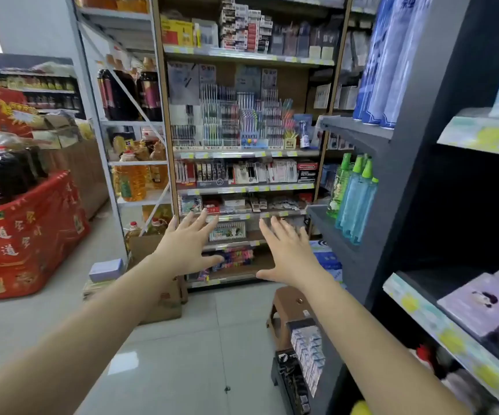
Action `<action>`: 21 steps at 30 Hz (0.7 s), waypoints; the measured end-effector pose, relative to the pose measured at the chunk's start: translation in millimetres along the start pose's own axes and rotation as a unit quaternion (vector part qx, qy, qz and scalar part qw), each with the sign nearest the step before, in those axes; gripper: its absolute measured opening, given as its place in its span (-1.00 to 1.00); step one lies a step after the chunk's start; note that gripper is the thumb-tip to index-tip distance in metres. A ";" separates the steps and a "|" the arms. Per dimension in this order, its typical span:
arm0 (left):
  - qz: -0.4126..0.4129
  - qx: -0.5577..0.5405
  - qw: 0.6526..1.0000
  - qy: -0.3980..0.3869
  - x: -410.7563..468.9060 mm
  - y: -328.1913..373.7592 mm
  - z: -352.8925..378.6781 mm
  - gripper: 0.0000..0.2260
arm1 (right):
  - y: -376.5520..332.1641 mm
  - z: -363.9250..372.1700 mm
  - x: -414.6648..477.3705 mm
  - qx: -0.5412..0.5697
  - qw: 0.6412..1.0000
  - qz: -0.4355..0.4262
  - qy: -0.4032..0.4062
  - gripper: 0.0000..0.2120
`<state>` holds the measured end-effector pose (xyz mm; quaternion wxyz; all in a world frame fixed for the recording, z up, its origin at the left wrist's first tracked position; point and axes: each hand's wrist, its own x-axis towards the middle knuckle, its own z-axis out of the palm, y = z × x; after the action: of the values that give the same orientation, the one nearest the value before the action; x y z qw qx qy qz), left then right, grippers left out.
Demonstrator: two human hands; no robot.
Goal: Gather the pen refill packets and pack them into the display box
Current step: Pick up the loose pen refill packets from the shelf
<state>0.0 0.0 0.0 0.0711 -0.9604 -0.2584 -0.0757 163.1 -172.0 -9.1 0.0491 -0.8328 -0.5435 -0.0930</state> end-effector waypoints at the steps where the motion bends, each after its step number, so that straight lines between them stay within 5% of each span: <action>1: -0.003 0.004 1.000 -0.004 12.6 3.8 3.5 -0.17 | 9.0 3.6 9.2 0.002 1.000 0.001 -0.009 0.03; 13: -0.039 -0.013 0.998 -0.044 174.6 -32.9 91.2 -0.20 | 72.2 104.4 185.5 0.017 0.998 -0.006 -0.062 0.02; 21: 0.013 -0.019 0.996 -0.089 348.3 -101.3 143.1 -0.19 | 110.3 152.0 350.2 0.047 0.993 0.050 -0.100 -0.03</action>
<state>262.0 281.1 -66.7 0.0307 -0.9677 -0.2500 0.0057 416.7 125.0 -82.6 0.0378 -0.8610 -0.5069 0.0191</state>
